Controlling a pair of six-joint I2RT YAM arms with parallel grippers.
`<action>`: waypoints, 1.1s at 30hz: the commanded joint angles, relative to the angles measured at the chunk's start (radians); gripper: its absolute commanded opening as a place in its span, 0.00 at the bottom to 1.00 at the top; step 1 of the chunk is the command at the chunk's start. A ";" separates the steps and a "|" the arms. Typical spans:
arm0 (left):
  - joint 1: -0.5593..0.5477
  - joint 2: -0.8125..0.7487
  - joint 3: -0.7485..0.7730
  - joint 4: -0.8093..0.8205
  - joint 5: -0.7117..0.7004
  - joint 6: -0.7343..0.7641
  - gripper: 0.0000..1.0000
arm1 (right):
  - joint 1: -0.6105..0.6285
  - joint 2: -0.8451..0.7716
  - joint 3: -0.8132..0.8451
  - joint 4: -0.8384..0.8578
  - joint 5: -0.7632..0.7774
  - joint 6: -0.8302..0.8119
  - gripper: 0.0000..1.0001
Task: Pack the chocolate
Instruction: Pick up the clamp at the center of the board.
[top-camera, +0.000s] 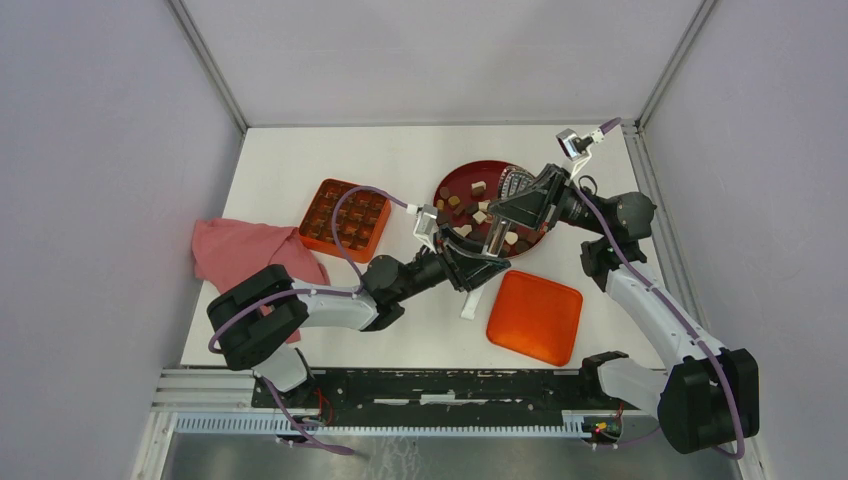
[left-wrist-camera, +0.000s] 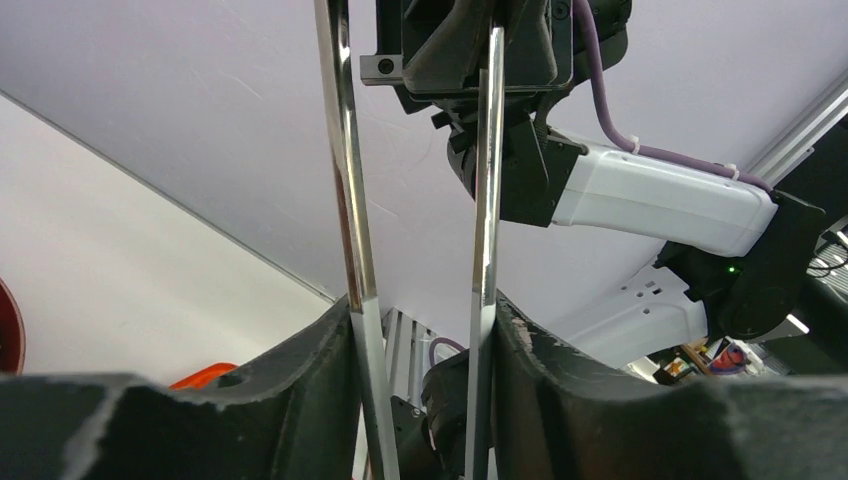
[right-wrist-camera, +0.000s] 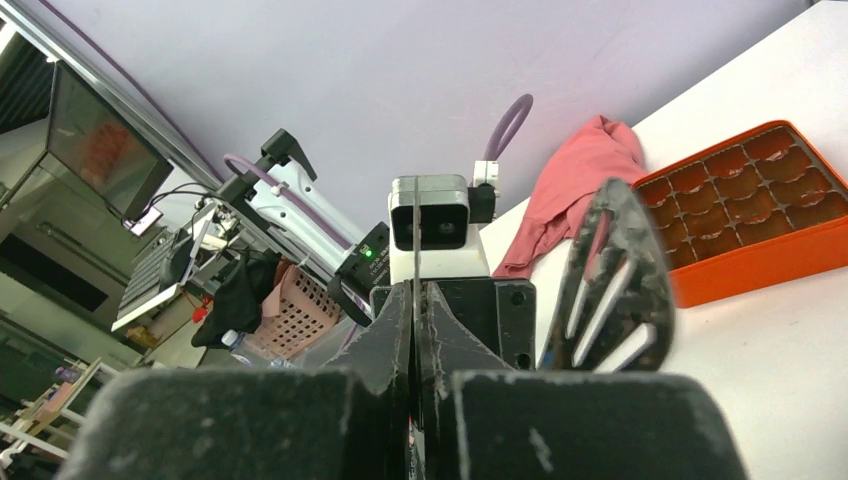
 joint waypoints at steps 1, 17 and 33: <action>-0.006 0.006 0.051 0.043 0.024 0.029 0.44 | -0.003 -0.023 0.000 0.021 0.031 -0.006 0.00; -0.003 -0.052 0.081 -0.111 0.060 0.045 0.02 | -0.003 -0.029 -0.006 0.020 0.033 -0.007 0.00; -0.004 -0.052 0.050 -0.057 0.037 0.019 0.44 | -0.004 -0.027 -0.008 0.020 0.035 -0.010 0.00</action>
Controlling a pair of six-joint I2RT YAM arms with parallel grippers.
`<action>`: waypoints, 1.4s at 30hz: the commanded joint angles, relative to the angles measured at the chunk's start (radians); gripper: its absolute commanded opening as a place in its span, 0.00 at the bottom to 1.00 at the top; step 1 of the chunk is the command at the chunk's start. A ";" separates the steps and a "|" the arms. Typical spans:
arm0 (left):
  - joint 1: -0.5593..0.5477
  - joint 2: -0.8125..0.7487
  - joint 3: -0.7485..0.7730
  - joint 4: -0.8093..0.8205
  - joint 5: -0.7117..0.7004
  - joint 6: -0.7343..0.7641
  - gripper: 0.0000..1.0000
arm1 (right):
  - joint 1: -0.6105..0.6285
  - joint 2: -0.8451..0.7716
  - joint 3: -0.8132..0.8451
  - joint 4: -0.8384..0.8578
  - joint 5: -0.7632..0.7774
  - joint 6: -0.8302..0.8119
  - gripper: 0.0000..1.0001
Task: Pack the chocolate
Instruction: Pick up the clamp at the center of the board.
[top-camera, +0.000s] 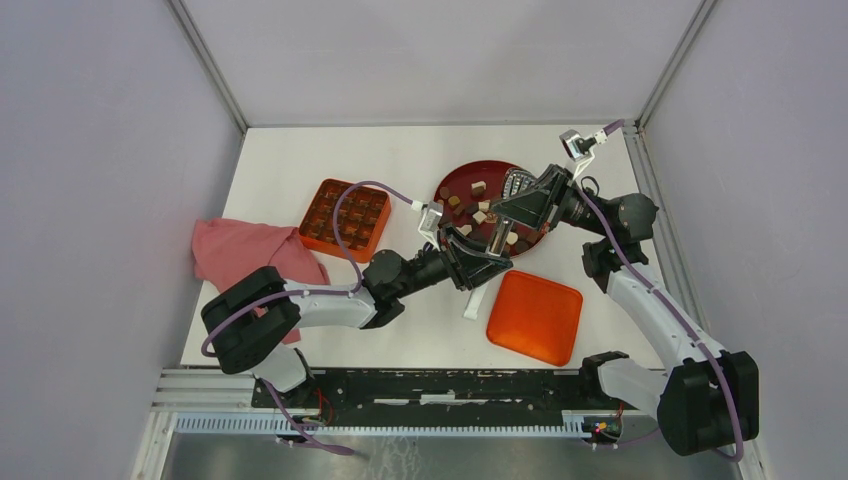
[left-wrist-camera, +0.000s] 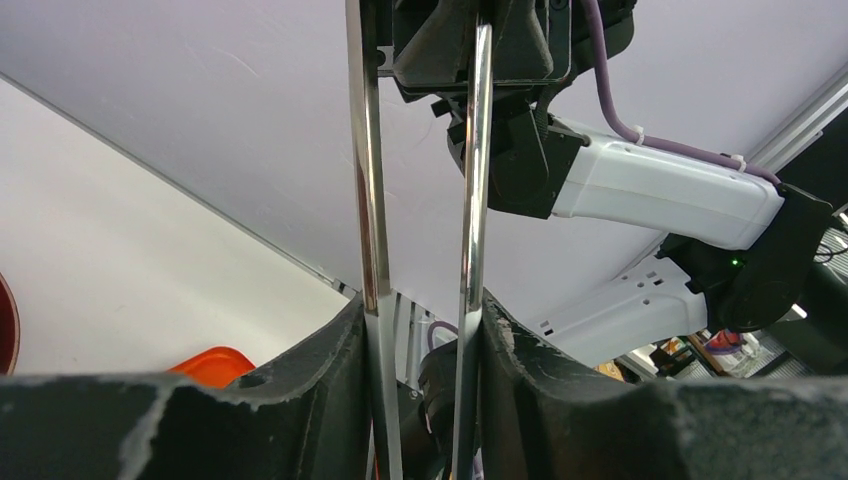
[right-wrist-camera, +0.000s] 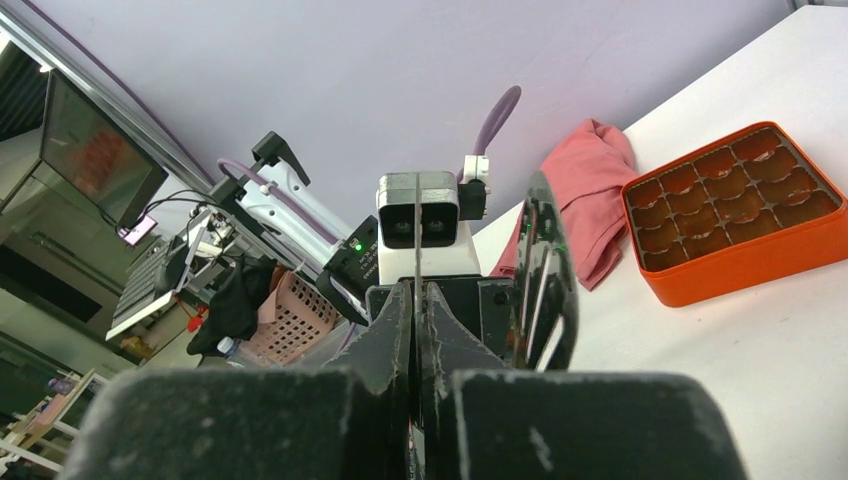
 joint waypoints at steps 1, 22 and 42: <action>-0.006 -0.019 0.016 0.045 -0.006 0.018 0.45 | 0.010 -0.017 0.004 0.025 0.026 -0.005 0.00; -0.014 0.015 0.002 0.123 0.004 -0.007 0.54 | 0.006 -0.013 -0.002 0.016 0.029 -0.022 0.00; -0.011 -0.014 -0.005 0.111 -0.006 -0.026 0.48 | 0.001 -0.024 0.003 -0.015 0.018 -0.082 0.27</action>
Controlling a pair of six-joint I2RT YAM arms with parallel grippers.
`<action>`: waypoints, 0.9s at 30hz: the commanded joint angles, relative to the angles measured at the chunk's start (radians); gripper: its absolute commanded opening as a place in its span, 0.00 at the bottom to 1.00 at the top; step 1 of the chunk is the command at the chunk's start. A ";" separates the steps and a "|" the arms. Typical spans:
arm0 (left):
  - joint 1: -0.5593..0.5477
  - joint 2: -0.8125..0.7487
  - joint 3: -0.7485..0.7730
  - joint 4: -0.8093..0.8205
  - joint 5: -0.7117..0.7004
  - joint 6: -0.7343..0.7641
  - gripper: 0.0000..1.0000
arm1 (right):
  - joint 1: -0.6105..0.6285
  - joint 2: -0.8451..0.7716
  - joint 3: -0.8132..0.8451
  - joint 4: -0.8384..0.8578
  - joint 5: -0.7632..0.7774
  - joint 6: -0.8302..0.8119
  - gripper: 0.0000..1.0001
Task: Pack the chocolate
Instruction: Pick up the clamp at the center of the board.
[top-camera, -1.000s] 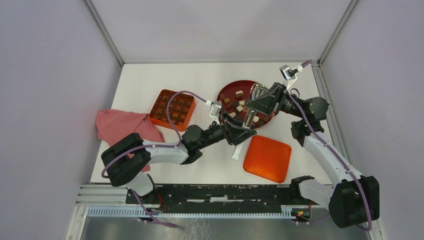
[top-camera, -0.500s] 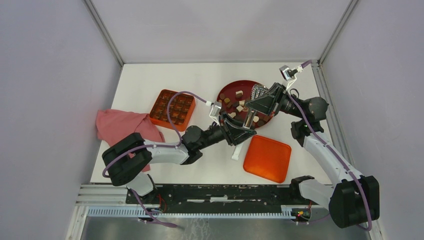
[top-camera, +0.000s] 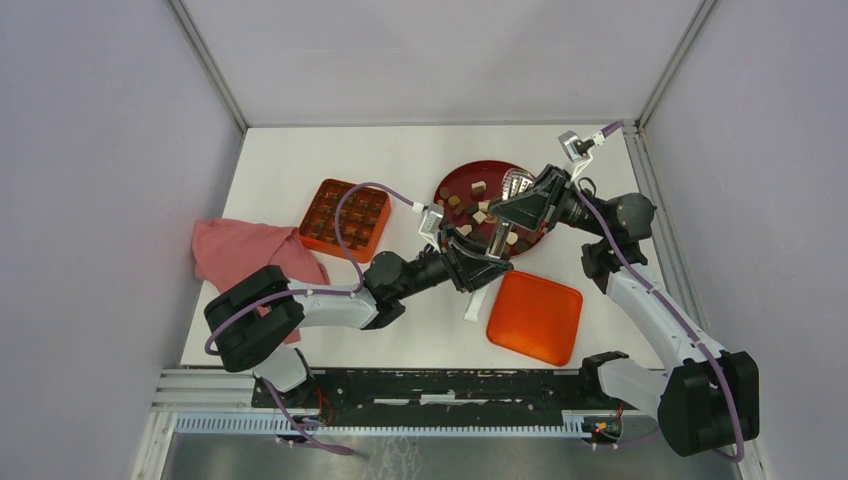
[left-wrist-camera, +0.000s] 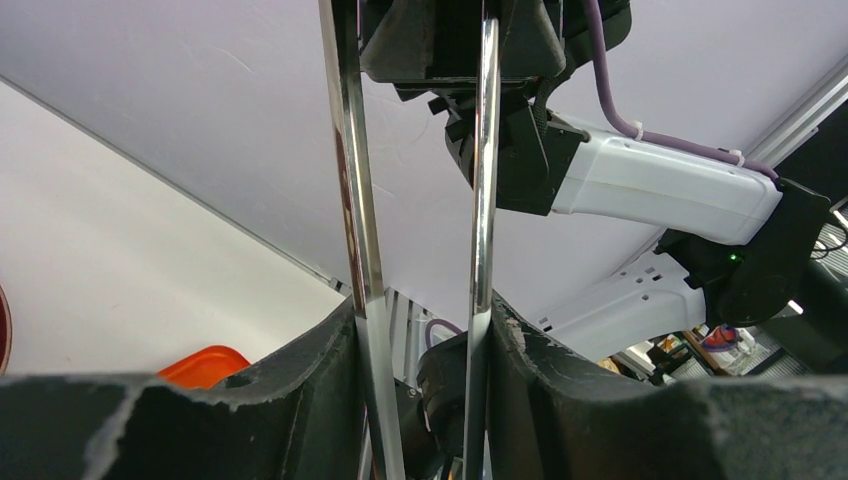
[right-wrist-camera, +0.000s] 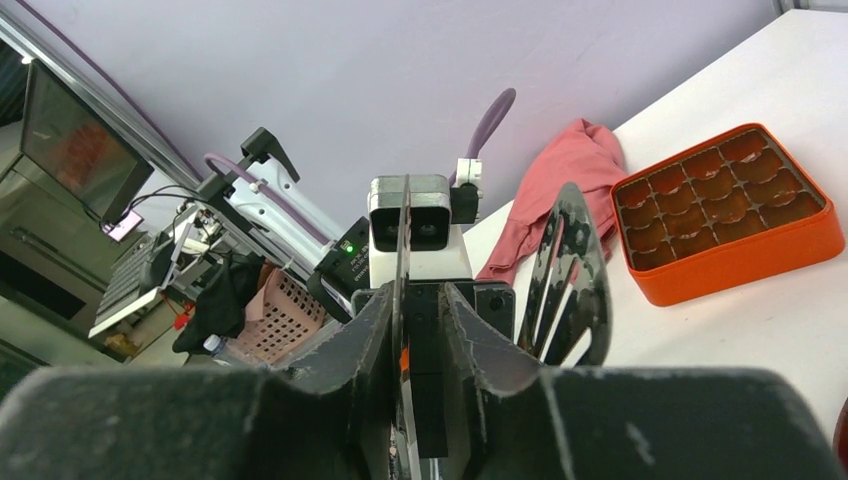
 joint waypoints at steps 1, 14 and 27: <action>-0.009 -0.036 -0.003 0.087 -0.013 -0.026 0.48 | -0.002 -0.024 0.009 -0.015 0.011 -0.066 0.30; 0.014 -0.155 -0.087 0.023 -0.107 -0.043 0.47 | -0.029 -0.061 0.019 -0.058 -0.042 -0.167 0.57; 0.101 -0.297 -0.106 -0.295 -0.128 -0.064 0.47 | -0.057 -0.142 0.093 -0.526 -0.116 -0.704 0.73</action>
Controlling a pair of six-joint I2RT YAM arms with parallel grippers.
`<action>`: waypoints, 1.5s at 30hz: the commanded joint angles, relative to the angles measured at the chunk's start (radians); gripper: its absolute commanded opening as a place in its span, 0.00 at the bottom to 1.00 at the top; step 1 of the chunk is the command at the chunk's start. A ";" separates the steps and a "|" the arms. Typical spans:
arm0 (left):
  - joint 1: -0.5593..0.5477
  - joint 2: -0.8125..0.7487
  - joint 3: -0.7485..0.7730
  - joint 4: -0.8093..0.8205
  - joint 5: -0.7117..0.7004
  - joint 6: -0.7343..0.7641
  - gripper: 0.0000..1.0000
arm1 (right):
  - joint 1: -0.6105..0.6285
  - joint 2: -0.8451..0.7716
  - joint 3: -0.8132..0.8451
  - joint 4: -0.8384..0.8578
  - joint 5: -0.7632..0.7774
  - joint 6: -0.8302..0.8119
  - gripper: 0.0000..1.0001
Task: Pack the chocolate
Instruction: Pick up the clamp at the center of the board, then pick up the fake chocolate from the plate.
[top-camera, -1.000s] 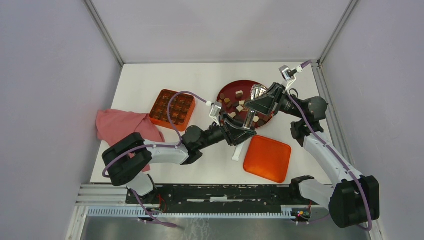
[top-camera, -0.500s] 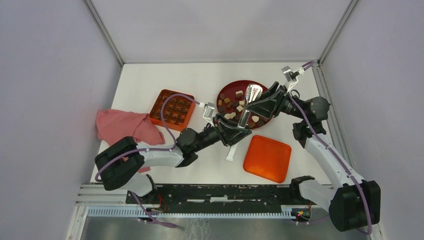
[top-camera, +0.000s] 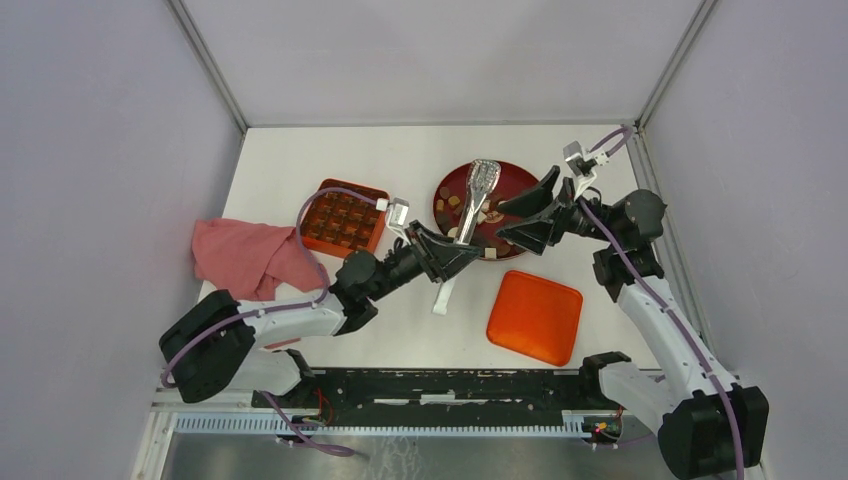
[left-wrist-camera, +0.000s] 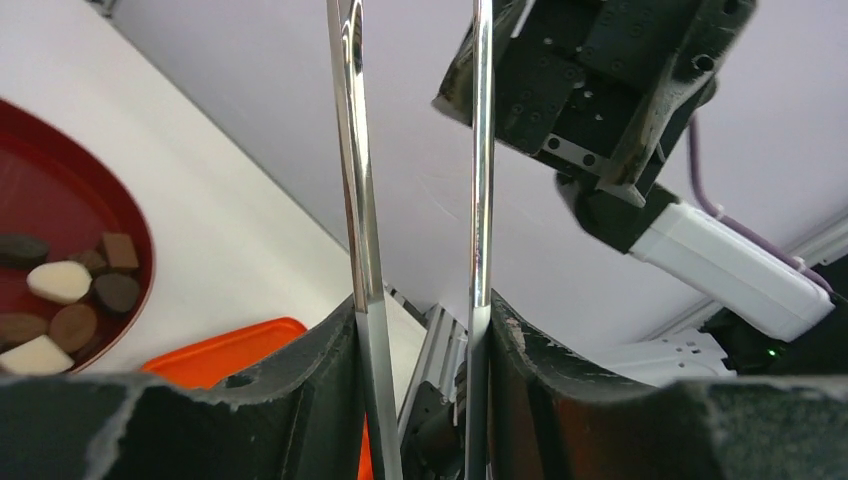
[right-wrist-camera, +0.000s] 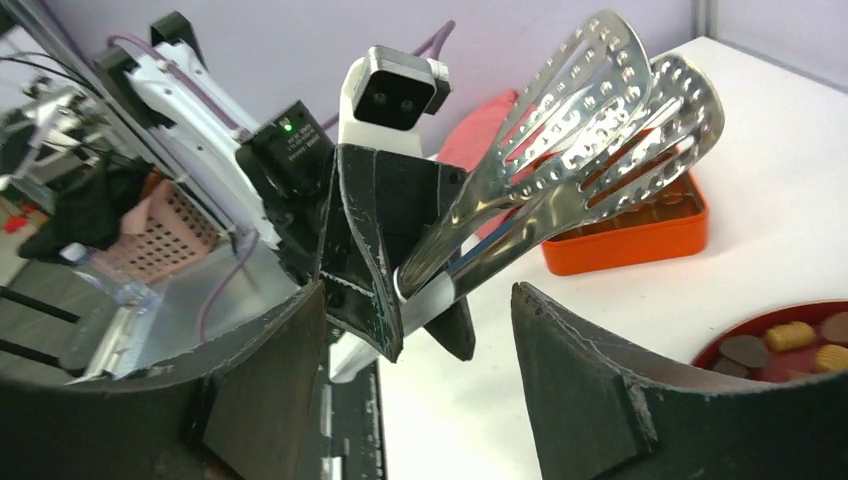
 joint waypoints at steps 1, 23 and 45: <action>0.036 -0.071 0.017 -0.143 -0.009 -0.041 0.47 | -0.037 -0.041 0.104 -0.385 0.001 -0.428 0.74; 0.180 0.225 0.719 -1.624 -0.038 0.390 0.46 | -0.301 -0.028 -0.015 -0.737 0.240 -0.956 0.73; 0.224 0.668 1.219 -1.813 -0.011 0.530 0.47 | -0.301 -0.005 -0.024 -0.726 0.196 -0.941 0.73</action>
